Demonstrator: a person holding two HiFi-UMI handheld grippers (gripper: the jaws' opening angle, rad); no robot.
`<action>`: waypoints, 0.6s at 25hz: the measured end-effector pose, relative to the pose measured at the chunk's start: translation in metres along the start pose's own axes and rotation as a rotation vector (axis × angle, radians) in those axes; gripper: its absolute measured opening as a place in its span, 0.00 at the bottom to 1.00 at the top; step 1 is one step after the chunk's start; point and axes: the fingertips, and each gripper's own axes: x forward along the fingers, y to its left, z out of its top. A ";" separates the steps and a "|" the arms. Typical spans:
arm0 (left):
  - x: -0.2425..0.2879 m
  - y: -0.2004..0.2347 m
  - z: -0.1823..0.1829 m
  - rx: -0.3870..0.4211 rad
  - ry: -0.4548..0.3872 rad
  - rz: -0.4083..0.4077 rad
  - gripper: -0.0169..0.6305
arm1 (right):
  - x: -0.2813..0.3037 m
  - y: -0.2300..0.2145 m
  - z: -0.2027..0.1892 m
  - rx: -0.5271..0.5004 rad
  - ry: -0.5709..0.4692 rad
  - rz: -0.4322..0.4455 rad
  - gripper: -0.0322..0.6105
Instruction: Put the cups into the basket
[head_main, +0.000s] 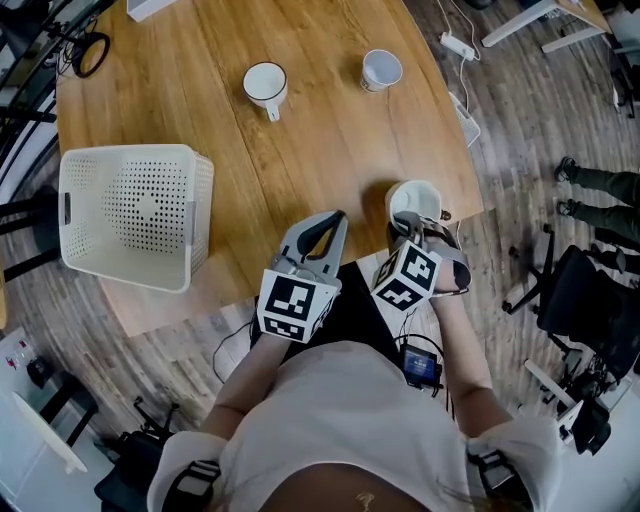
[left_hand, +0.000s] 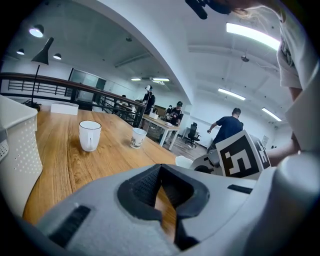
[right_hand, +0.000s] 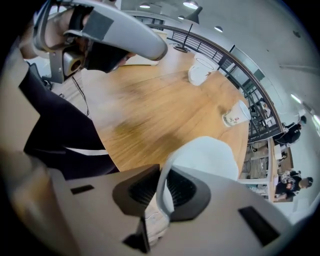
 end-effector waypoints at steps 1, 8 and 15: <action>-0.002 -0.001 0.001 0.003 -0.005 -0.002 0.04 | -0.002 0.000 -0.001 -0.008 -0.001 -0.003 0.13; -0.020 -0.003 0.005 0.001 -0.041 -0.003 0.04 | -0.017 -0.008 0.002 -0.066 0.025 -0.028 0.13; -0.051 0.001 0.030 0.055 -0.108 -0.006 0.04 | -0.047 -0.017 0.032 -0.127 0.000 -0.069 0.13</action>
